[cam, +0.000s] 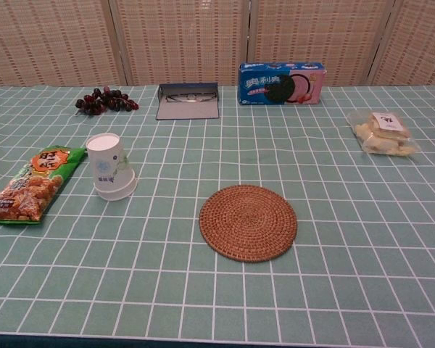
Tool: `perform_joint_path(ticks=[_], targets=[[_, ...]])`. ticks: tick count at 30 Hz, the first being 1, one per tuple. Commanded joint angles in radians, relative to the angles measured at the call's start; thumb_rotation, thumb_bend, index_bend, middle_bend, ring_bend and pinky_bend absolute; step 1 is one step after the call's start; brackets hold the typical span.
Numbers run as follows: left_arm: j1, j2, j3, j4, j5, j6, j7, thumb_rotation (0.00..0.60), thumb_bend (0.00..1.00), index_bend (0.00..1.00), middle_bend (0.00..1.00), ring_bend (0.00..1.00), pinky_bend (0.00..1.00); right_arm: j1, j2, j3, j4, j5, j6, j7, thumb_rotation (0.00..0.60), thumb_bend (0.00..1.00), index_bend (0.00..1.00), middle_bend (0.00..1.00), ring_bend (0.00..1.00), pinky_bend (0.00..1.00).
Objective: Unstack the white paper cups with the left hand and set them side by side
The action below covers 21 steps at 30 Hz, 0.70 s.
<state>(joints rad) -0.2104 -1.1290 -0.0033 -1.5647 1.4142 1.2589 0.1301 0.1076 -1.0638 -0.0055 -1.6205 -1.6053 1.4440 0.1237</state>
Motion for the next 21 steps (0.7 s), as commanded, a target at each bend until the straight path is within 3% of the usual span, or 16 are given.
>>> perform_joint_path(ticks=[1,9,12,21], targets=[[-0.001,-0.001,0.001,0.001,-0.001,-0.002,0.003,0.6,0.41,0.11,0.0,0.0,0.13,-0.002,0.001,0.0,-0.001,-0.001,0.005,0.001,0.6,0.25,0.0,0.0,0.0,0.0],[-0.012,0.001,0.0,-0.008,-0.001,-0.021,-0.015,0.6,0.41,0.11,0.0,0.0,0.13,0.002,0.001,0.003,0.001,0.007,-0.007,0.012,0.6,0.25,0.0,0.0,0.0,0.0],[-0.038,0.01,-0.013,-0.009,-0.013,-0.061,-0.033,0.6,0.41,0.11,0.0,0.0,0.13,0.005,0.001,0.008,0.005,0.015,-0.01,0.018,0.6,0.25,0.0,0.0,0.0,0.0],[-0.166,0.051,-0.077,-0.098,-0.105,-0.219,0.074,0.6,0.41,0.11,0.0,0.0,0.13,0.031,0.005,0.026,0.033,0.04,-0.046,0.072,0.6,0.25,0.0,0.0,0.0,0.0]])
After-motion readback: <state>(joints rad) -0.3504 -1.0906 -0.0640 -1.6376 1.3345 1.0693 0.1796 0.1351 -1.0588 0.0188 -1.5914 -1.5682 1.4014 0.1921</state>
